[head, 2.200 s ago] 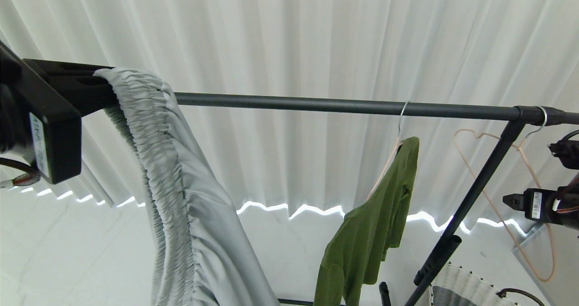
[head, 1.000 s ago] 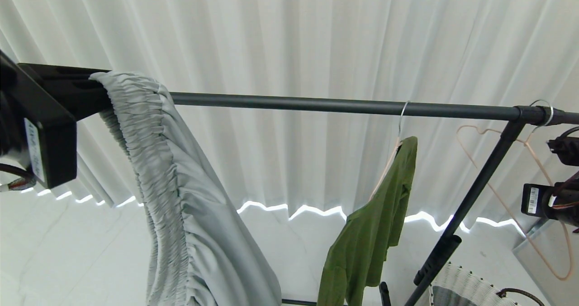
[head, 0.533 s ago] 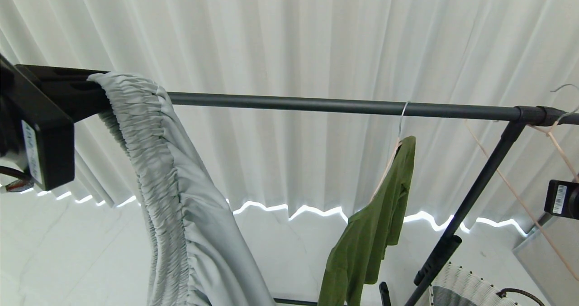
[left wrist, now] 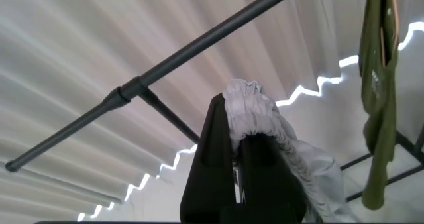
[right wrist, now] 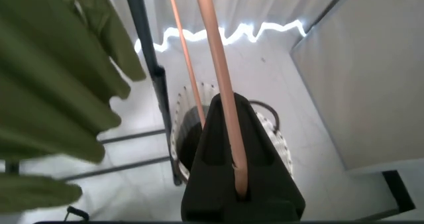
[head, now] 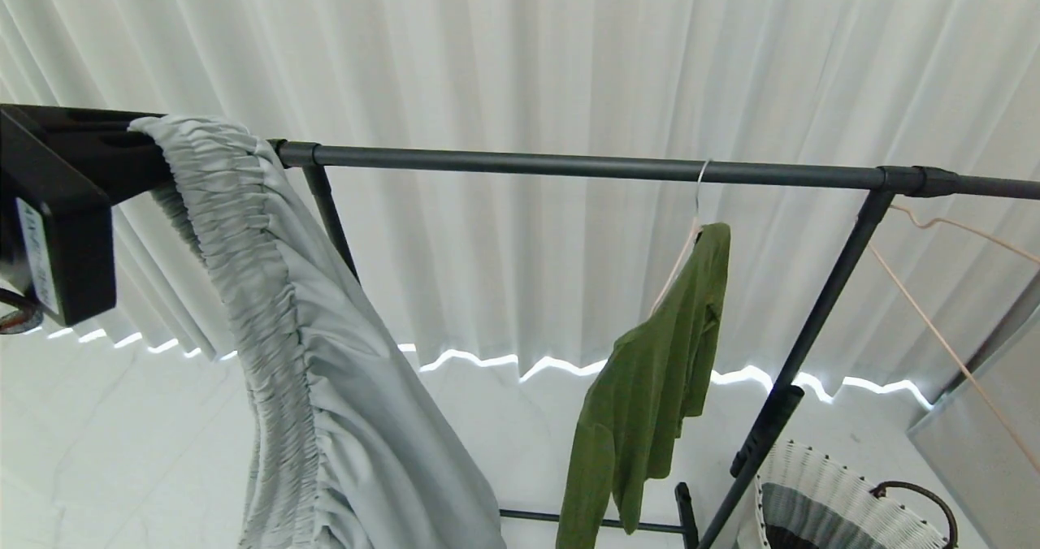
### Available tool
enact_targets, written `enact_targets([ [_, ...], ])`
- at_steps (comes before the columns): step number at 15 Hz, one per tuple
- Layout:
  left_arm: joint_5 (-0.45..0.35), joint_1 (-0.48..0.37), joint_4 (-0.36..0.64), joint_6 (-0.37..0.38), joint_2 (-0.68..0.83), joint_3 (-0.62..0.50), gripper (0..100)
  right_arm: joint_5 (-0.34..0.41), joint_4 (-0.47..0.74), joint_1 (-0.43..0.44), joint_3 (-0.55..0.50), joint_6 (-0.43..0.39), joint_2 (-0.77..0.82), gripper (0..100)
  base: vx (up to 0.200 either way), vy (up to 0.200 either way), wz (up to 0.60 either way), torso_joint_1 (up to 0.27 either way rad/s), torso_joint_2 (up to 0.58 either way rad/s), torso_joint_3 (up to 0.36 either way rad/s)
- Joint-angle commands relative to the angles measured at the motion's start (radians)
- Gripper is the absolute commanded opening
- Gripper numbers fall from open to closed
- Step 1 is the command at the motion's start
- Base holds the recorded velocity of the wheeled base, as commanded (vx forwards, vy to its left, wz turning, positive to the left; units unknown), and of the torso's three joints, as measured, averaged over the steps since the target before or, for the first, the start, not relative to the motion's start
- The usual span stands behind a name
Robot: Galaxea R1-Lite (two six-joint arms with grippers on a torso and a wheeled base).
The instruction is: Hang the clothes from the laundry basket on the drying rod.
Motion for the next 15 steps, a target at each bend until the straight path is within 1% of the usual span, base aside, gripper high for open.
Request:
enact_targets([
  [1, 0.001, 0.001, -0.015, 0.0, -0.003, 0.02, 0, 0.0, -0.001, 0.001, 0.018, -0.001, -0.051, 0, -0.2, 0.0, 0.0, -0.002, 0.01, -0.002],
  [3, 0.002, 0.001, -0.021, 0.0, -0.012, 0.046, 0, 0.0, -0.001, 0.001, 0.02, -0.001, -0.056, 0, -0.2, 0.0, 0.0, -0.002, 0.0, -0.002],
  [6, 0.001, 0.001, -0.024, -0.001, -0.007, 0.049, 0, 0.003, -0.001, 0.003, 0.02, -0.021, -0.065, 0, -0.2, 0.0, 0.0, 0.001, 0.0, 0.001],
  [8, 0.001, 0.001, -0.024, -0.001, -0.009, 0.068, 0, 0.032, 0.001, 0.015, 0.036, -0.043, -0.096, 0, 0.0, 0.0, 0.0, 0.0, 0.0, 0.0],
  [11, 0.002, 0.001, -0.092, 0.0, -0.012, 0.117, 0, 0.058, 0.024, 0.029, 0.056, -0.099, -0.149, 0, 0.0, 0.0, 0.0, 0.0, 0.0, 0.0],
  [12, 0.006, 0.001, -0.106, 0.0, -0.012, 0.122, 0, 0.06, 0.041, 0.036, 0.055, -0.104, -0.165, 0, 0.0, 0.0, 0.0, 0.0, 0.0, 0.0],
  [15, 0.048, 0.001, -0.106, 0.002, -0.006, 0.12, 0, 0.073, 0.088, 0.052, 0.055, -0.107, -0.204, 0, 0.0, 0.0, 0.0, 0.0, 0.0, 0.0],
])
